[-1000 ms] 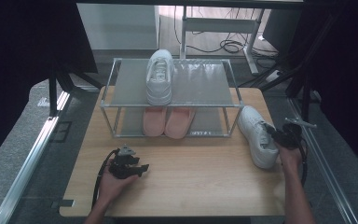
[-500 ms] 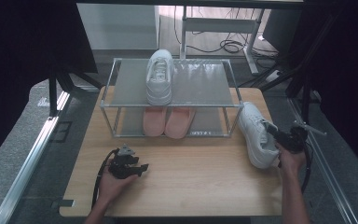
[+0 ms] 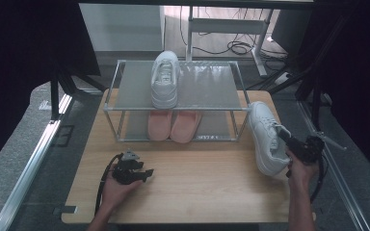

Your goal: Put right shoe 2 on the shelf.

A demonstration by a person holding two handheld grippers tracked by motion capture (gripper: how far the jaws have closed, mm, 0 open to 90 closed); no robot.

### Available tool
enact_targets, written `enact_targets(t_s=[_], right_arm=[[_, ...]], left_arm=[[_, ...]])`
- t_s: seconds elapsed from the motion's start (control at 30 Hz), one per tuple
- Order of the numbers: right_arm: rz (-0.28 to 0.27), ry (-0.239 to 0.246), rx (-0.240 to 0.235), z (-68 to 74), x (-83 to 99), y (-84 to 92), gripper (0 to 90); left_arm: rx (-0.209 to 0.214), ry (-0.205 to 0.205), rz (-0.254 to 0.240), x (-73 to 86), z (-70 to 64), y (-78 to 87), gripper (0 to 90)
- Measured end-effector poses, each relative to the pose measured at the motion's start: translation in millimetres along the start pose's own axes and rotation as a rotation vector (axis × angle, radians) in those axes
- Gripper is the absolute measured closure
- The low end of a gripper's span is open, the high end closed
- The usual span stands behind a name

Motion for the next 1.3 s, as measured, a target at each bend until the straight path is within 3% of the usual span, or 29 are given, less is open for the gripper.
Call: enact_targets(t_s=[0.2, 0.57, 1.3], right_arm=[[-0.027, -0.036, -0.031, 2.3, 5.2, 11.8, 81.2], [-0.043, -0.073, -0.022, -2.1, 9.5, 23.7, 81.2], [-0.106, -0.086, -0.049, 4.5, 2.0, 47.7, 81.2]], left_arm=[[0.001, 0.008, -0.008, 0.0, -1.3, 0.7, 45.5], [0.002, -0.002, -0.002, 0.0, -1.0, 0.5, 45.5], [0.002, 0.006, -0.005, 0.3, -1.0, 0.9, 45.5]])
Point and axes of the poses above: each handheld gripper's, and its own axes: y roughly backward along the jaws, x roughly out of its underside, z roughly to its left, the point moved 1 cm from there along -y, roughly forward along the jaws, and after that the axes turned 13 degrees about x, right-handed, at the moved point
